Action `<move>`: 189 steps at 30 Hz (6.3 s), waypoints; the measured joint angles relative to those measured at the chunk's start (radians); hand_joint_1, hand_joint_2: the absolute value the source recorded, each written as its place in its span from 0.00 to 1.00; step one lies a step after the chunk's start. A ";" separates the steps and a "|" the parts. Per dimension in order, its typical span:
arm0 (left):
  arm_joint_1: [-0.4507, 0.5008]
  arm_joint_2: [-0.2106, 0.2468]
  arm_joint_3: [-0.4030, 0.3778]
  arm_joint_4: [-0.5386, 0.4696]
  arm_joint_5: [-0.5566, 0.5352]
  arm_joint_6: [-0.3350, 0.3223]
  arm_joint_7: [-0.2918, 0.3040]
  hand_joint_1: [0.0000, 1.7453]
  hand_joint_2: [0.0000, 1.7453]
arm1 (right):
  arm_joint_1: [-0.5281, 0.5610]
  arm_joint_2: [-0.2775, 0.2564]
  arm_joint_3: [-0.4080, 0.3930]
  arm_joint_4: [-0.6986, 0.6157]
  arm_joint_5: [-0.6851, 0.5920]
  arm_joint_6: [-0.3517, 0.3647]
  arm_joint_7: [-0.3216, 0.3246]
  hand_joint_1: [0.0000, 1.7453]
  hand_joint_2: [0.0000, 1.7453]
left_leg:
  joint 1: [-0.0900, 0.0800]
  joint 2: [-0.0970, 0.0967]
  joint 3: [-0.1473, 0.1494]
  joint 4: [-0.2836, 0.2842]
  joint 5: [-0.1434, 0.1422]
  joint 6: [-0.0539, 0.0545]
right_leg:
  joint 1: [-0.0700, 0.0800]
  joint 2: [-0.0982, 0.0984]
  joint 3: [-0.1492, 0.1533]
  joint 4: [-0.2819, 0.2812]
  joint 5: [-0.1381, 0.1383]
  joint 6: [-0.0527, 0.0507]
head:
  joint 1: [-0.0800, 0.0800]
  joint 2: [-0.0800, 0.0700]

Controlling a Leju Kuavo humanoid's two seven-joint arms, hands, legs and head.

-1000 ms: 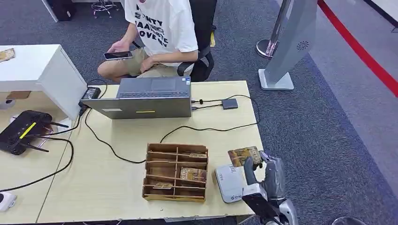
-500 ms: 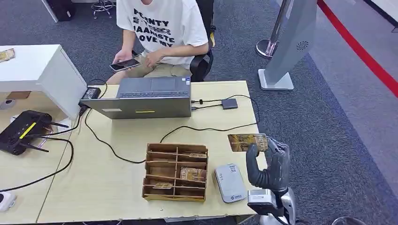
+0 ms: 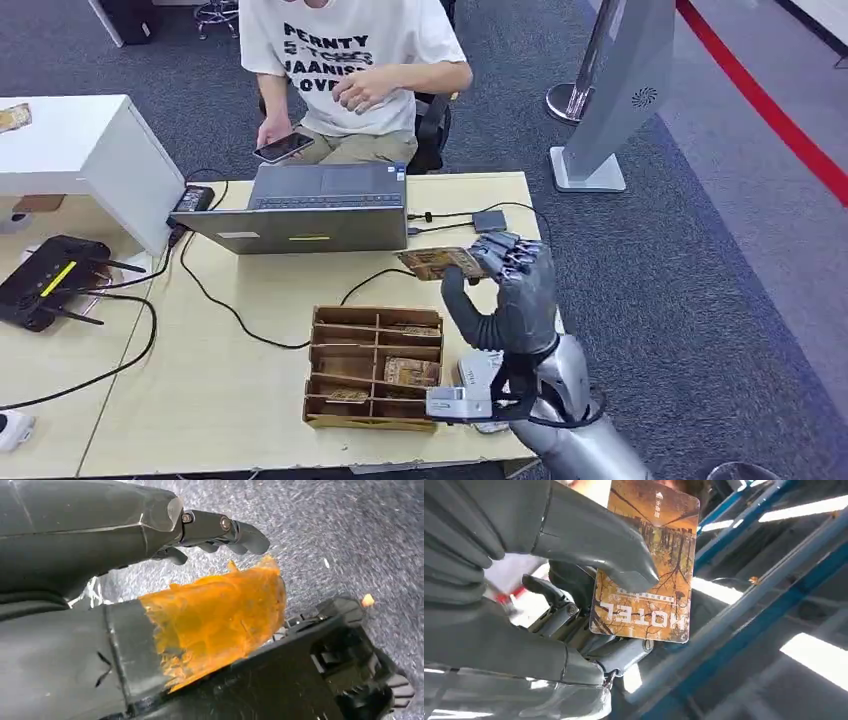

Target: Pass the card to the sensor for recognition and then transmit it.

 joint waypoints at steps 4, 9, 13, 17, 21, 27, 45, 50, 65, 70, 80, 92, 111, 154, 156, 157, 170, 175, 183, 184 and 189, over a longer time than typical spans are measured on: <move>-0.014 -0.003 -0.030 0.000 -0.029 -0.025 0.008 0.00 0.00 | -0.134 0.009 0.019 0.127 0.161 -0.011 0.095 1.00 1.00 | 0.000 0.000 0.000 0.000 0.001 0.000 | 0.000 0.000 0.000 0.000 0.001 0.000 | -0.001 0.000; -0.023 -0.006 -0.059 0.000 -0.042 -0.039 0.008 0.00 0.00 | -0.252 0.017 0.025 0.269 0.232 -0.016 0.140 1.00 1.00 | 0.000 -0.001 0.000 0.000 0.001 0.001 | 0.000 0.000 0.000 0.000 0.002 0.000 | -0.001 0.000; -0.026 -0.007 -0.068 0.000 -0.042 -0.039 0.008 0.00 0.00 | -0.278 0.021 0.028 0.318 0.238 -0.019 0.142 1.00 1.00 | 0.000 -0.001 0.000 0.000 0.001 0.000 | 0.000 0.000 0.000 0.000 0.001 0.001 | 0.000 0.000; -0.026 -0.007 -0.072 0.000 -0.043 -0.040 0.008 0.00 0.00 | -0.291 0.024 0.030 0.341 0.251 -0.019 0.150 1.00 1.00 | 0.000 -0.001 -0.001 0.000 0.001 0.000 | 0.000 0.000 -0.001 0.000 0.001 0.001 | -0.001 0.000; -0.028 -0.007 -0.079 0.000 -0.055 -0.051 0.008 0.00 0.00 | -0.327 0.024 0.036 0.394 0.333 -0.022 0.191 1.00 1.00 | 0.000 0.000 -0.001 0.000 0.001 0.000 | 0.000 0.000 -0.001 0.000 0.001 0.001 | 0.000 0.000; -0.029 -0.007 -0.102 0.000 -0.070 -0.059 -0.002 0.00 0.00 | -0.413 0.035 0.051 0.535 0.456 -0.025 0.238 0.86 1.00 | 0.000 -0.001 0.000 0.000 0.002 0.001 | 0.000 -0.002 0.000 0.000 0.002 0.001 | -0.001 0.000; -0.018 -0.005 -0.116 0.000 -0.015 -0.030 -0.008 0.00 0.00 | -0.290 0.069 0.001 0.515 0.361 -0.028 0.133 0.00 1.00 | 0.000 -0.001 -0.001 0.000 0.002 0.000 | 0.001 -0.001 -0.002 0.000 0.002 -0.001 | 0.000 0.000; -0.004 -0.004 -0.108 0.000 0.025 -0.002 -0.007 0.00 0.00 | -0.162 0.099 -0.020 0.348 0.133 -0.028 0.054 0.00 1.00 | 0.000 -0.002 -0.002 0.000 0.000 0.000 | 0.001 -0.002 -0.002 0.000 0.000 -0.001 | 0.000 0.000; 0.032 0.004 -0.052 0.000 0.106 0.045 -0.021 0.00 0.00 | 0.099 0.089 0.046 0.019 -0.256 -0.012 -0.043 1.00 1.00 | 0.000 -0.001 -0.001 -0.001 -0.001 -0.002 | 0.001 -0.002 -0.002 0.000 -0.002 -0.002 | 0.000 0.000; 0.032 0.005 -0.032 0.000 0.122 0.050 -0.014 0.00 0.00 | 0.140 0.073 0.116 -0.009 -0.229 0.022 -0.036 1.00 1.00 | 0.000 -0.001 -0.001 -0.001 -0.002 -0.002 | 0.001 -0.002 -0.002 0.000 -0.002 -0.002 | -0.001 0.000; 0.033 0.006 -0.013 0.000 0.139 0.055 -0.015 0.00 0.00 | 0.149 0.030 0.192 0.007 -0.186 0.082 -0.013 0.79 1.00 | 0.000 -0.001 -0.001 -0.001 -0.002 -0.002 | 0.001 -0.002 -0.002 0.000 -0.002 -0.002 | -0.001 0.000; 0.033 0.007 -0.009 0.000 0.144 0.053 -0.013 0.00 0.00 | 0.111 -0.011 0.277 0.087 -0.046 0.117 0.095 0.36 1.00 | 0.000 -0.001 -0.001 -0.001 -0.002 -0.002 | 0.001 -0.002 -0.002 0.000 -0.002 -0.002 | -0.001 0.000; 0.033 0.007 -0.008 0.000 0.155 0.044 -0.011 0.00 0.00 | 0.084 -0.045 0.310 0.172 0.065 0.077 0.183 0.62 1.00 | 0.000 -0.001 -0.001 -0.001 -0.002 -0.002 | 0.001 -0.002 -0.002 0.000 -0.002 -0.002 | -0.001 0.000; 0.031 0.010 -0.010 0.000 0.149 0.026 -0.005 0.00 0.00 | -0.016 -0.084 0.236 0.386 0.262 0.056 0.270 0.55 1.00 | 0.000 -0.001 -0.001 -0.001 -0.002 -0.002 | 0.001 -0.002 -0.002 0.000 -0.002 -0.002 | 0.000 0.000; 0.031 0.010 -0.010 0.000 0.149 0.026 -0.006 0.00 0.00 | -0.016 -0.087 0.231 0.394 0.262 0.056 0.272 0.55 1.00 | 0.000 -0.001 -0.001 -0.001 -0.002 -0.002 | 0.001 -0.002 -0.002 0.000 -0.002 -0.002 | -0.001 0.000; 0.031 0.010 -0.010 0.000 0.150 0.026 -0.006 0.00 0.00 | -0.016 -0.088 0.229 0.396 0.262 0.056 0.272 0.57 1.00 | 0.000 -0.001 -0.001 -0.001 -0.002 -0.002 | 0.001 -0.002 -0.002 0.000 -0.002 -0.002 | 0.000 0.000; 0.031 0.010 -0.010 0.000 0.153 0.026 -0.007 0.00 0.00 | -0.012 -0.096 0.226 0.416 0.264 0.058 0.272 0.58 1.00 | 0.000 -0.001 -0.001 -0.001 -0.002 -0.002 | 0.001 -0.002 -0.002 0.000 -0.002 -0.002 | 0.000 0.000; 0.031 0.010 -0.010 0.000 0.153 0.026 -0.009 0.00 0.00 | -0.009 -0.097 0.226 0.419 0.264 0.058 0.272 0.83 1.00 | 0.000 -0.001 -0.001 -0.001 -0.002 -0.002 | 0.001 -0.002 -0.002 0.000 -0.002 -0.002 | 0.000 0.000; 0.031 0.010 -0.015 0.000 0.153 0.026 -0.009 0.00 0.00 | -0.010 -0.097 0.224 0.424 0.263 0.059 0.272 0.91 1.00 | 0.000 -0.001 -0.001 -0.001 -0.002 -0.002 | 0.001 -0.002 -0.002 0.000 -0.002 -0.002 | -0.001 0.000; 0.031 0.010 -0.015 0.000 0.153 0.026 -0.009 0.00 0.00 | -0.010 -0.097 0.224 0.424 0.263 0.059 0.272 0.93 1.00 | 0.000 -0.001 -0.001 -0.001 -0.002 -0.002 | 0.001 -0.002 -0.002 0.000 -0.002 -0.002 | 0.000 0.000; 0.031 0.010 -0.016 0.000 0.153 0.026 -0.009 0.00 0.00 | -0.011 -0.097 0.222 0.424 0.263 0.059 0.272 0.99 1.00 | 0.000 -0.001 -0.001 -0.001 -0.002 -0.002 | 0.001 -0.002 -0.002 0.000 -0.002 -0.002 | 0.000 0.000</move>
